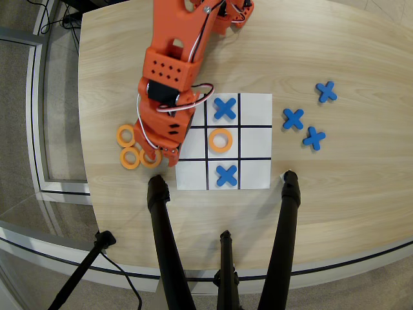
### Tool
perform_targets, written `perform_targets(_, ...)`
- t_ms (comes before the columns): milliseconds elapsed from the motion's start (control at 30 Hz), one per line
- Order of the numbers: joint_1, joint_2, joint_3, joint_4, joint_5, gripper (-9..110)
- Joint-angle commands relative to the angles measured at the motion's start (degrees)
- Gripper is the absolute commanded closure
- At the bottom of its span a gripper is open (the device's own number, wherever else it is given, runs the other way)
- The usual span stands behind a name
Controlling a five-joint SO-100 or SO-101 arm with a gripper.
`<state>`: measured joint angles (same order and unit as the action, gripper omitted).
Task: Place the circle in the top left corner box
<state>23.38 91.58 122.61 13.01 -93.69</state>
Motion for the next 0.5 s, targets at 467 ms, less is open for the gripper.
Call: perform_targets(467,1.85,-13.18,-10.99,-0.79,2.29,88)
